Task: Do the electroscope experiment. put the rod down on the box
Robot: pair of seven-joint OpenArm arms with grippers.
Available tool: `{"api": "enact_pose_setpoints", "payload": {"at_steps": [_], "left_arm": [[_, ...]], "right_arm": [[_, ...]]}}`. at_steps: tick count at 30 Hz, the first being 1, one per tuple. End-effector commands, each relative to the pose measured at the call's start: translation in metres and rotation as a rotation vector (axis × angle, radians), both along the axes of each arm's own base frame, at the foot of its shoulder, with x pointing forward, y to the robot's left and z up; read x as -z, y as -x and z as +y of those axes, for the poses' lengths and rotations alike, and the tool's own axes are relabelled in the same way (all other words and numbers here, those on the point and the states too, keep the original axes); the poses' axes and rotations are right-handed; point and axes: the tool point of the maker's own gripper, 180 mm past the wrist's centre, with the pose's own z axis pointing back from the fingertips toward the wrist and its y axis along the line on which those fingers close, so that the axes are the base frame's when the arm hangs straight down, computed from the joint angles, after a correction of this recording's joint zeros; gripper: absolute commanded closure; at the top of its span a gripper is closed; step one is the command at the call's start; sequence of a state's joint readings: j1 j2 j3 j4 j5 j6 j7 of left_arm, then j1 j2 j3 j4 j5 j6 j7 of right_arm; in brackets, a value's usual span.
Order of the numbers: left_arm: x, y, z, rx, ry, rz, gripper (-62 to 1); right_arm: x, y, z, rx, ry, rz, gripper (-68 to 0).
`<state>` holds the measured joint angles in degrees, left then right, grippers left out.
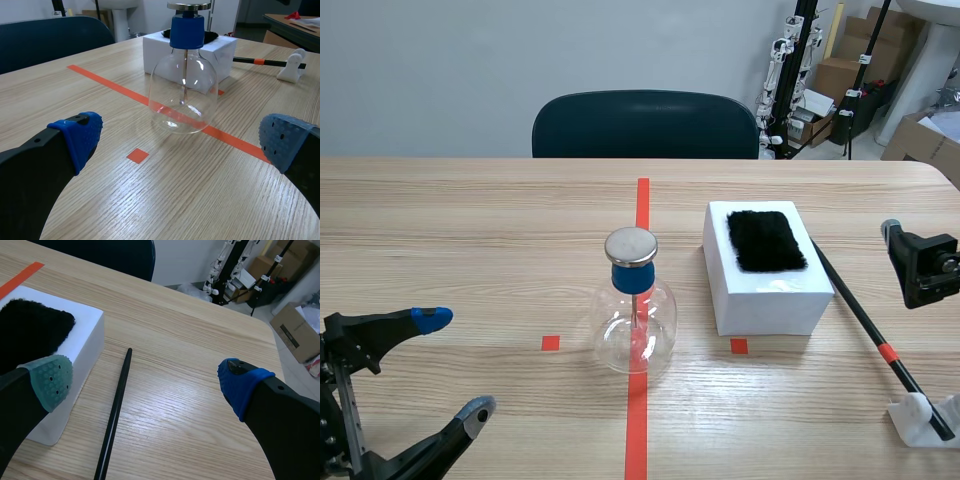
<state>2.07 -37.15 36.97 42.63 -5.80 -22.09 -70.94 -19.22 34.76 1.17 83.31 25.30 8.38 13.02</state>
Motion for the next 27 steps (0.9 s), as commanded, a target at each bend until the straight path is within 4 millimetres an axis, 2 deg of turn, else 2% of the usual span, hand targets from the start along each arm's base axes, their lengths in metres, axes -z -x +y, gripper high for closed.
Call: {"api": "enact_pose_setpoints", "payload": {"at_steps": [1, 27], "left_arm": [[-0.008, -0.0024, -0.0021, 0.0, 0.025, -0.024, -62.3], [-0.008, -0.0024, -0.0021, 0.0, 0.025, -0.024, -62.3]], "right_arm": [[-0.0161, -0.0077, -0.0015, -0.005, 0.006, -0.049, -59.1], [-0.0226, -0.0083, 0.0004, -0.015, -0.001, -0.085, -59.1]]}}
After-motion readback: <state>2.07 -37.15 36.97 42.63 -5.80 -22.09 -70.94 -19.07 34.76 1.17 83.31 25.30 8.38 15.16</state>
